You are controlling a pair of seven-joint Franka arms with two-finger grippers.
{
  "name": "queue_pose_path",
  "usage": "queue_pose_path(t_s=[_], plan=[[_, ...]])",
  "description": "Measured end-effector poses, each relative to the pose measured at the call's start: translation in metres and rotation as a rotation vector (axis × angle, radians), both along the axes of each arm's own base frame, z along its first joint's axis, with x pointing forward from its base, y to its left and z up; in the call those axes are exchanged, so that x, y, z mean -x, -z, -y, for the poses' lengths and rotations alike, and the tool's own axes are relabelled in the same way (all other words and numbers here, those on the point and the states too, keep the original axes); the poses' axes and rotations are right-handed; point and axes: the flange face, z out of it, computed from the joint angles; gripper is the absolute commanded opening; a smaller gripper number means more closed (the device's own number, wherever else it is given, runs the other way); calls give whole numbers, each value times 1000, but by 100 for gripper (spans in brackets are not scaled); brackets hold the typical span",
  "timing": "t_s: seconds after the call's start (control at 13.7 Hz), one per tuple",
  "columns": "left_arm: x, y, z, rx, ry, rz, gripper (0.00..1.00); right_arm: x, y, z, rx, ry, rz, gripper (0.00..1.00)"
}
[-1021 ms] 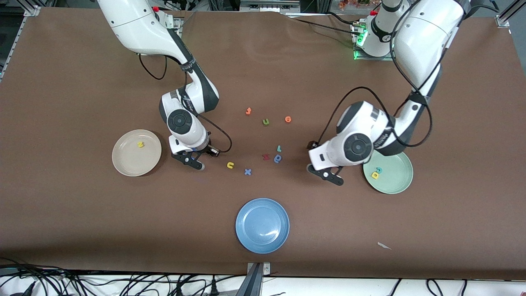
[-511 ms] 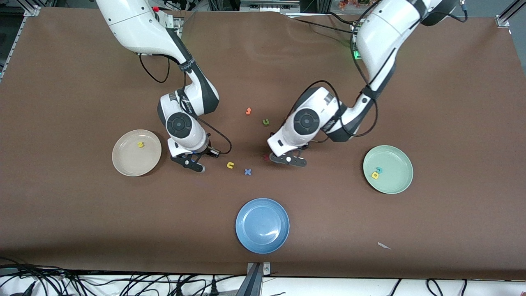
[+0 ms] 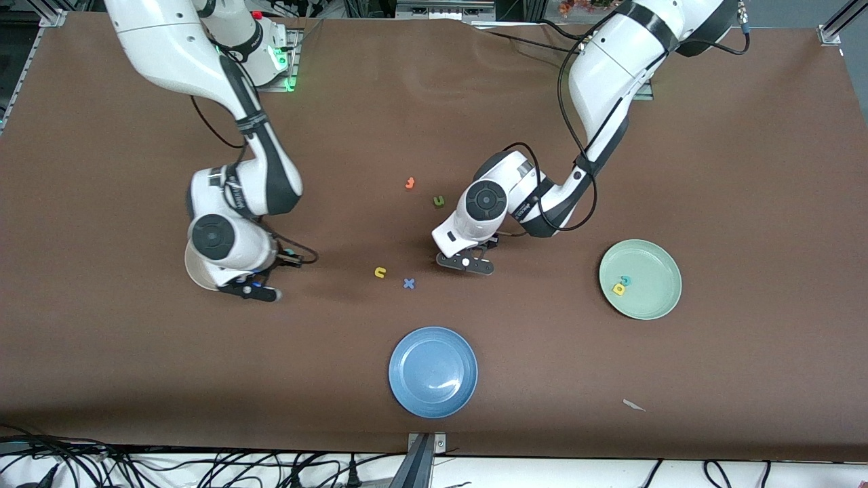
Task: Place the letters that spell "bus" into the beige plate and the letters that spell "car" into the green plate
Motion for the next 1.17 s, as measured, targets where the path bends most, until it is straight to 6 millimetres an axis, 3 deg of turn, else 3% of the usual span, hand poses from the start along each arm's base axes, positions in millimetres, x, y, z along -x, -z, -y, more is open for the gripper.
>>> queue_pose_path(t_s=[0.15, 0.29, 0.36, 0.44, 0.51, 0.58, 0.88, 1.02, 1.17], plan=[[-1, 1, 0, -6, 5, 11, 23, 6, -11, 41, 0, -56, 2, 24], [-1, 1, 0, -4, 5, 14, 0, 24, -16, 74, -14, -100, 48, 24], [-1, 0, 1, -2, 5, 16, 0, 36, -14, 87, -19, -116, 73, 24], [-2, -1, 0, -3, 5, 19, 0, 49, -10, 97, -23, -125, 89, 34], [-2, -1, 0, -2, 4, 19, 0, 61, -4, 103, -26, -125, 101, 82], [-3, -1, 0, -2, 4, 19, 0, 70, 0, 106, -27, -122, 114, 100], [-19, -7, -21, -32, 4, 2, 0, 72, -2, 103, -48, -100, 115, 100], [-38, -26, -52, -63, 32, -23, 0, 60, -18, 92, -70, -71, 99, 100], [-57, -53, -90, -92, 59, -48, 0, 47, -36, 63, -91, -7, 103, 100]])
